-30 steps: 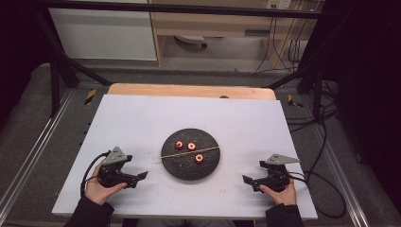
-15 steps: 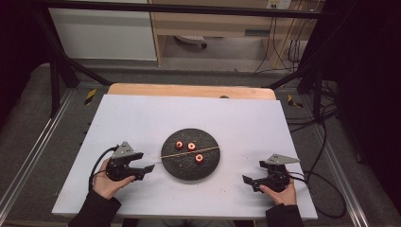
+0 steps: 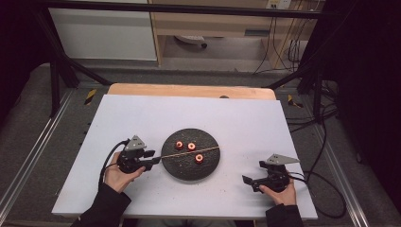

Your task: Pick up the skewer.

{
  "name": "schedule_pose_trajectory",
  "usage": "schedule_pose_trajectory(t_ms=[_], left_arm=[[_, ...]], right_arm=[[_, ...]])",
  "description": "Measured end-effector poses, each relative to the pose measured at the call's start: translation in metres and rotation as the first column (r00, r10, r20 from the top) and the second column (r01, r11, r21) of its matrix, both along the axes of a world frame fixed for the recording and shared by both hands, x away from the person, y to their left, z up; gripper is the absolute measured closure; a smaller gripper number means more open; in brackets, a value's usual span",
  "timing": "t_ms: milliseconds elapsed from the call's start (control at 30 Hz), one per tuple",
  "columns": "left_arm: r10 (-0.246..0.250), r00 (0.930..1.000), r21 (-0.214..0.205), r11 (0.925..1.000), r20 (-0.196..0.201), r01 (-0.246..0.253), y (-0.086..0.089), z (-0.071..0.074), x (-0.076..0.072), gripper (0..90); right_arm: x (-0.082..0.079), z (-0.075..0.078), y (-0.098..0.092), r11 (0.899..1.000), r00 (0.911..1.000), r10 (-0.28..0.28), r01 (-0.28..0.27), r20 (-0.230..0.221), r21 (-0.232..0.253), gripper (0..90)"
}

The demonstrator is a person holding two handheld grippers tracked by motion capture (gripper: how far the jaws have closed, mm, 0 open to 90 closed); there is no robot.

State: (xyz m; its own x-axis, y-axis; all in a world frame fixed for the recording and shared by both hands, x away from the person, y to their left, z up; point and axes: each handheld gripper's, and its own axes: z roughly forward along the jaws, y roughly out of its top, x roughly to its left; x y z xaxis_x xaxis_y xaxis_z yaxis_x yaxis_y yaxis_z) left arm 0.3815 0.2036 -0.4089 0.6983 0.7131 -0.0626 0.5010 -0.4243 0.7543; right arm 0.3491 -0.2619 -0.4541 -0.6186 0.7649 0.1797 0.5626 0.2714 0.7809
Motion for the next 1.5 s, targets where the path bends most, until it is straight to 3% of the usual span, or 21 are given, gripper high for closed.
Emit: schedule_pose_trajectory(t_ms=[567, 1167, 1500], left_arm=[[0.026, 0.9995, 0.018, 0.9995, -0.017, -0.026, -0.025, -0.002, 0.018, 87.8], [0.009, 0.9988, 0.053, 0.9986, -0.048, -0.007, -0.040, -0.019, 0.037, 89.8], [-0.035, 0.9971, 0.065, 0.9971, -0.068, 0.039, -0.041, -0.020, 0.030, 89.8]], right_arm=[[0.000, -0.001, 0.000, 1.000, 1.0000, 0.002, -0.002, -0.004, -0.001, 1.3], [0.000, -0.001, 0.001, 1.000, 1.0000, 0.002, -0.002, -0.010, 0.002, 1.4], [0.000, -0.001, 0.001, 1.000, 1.0000, 0.003, -0.003, -0.005, 0.002, 1.4]])
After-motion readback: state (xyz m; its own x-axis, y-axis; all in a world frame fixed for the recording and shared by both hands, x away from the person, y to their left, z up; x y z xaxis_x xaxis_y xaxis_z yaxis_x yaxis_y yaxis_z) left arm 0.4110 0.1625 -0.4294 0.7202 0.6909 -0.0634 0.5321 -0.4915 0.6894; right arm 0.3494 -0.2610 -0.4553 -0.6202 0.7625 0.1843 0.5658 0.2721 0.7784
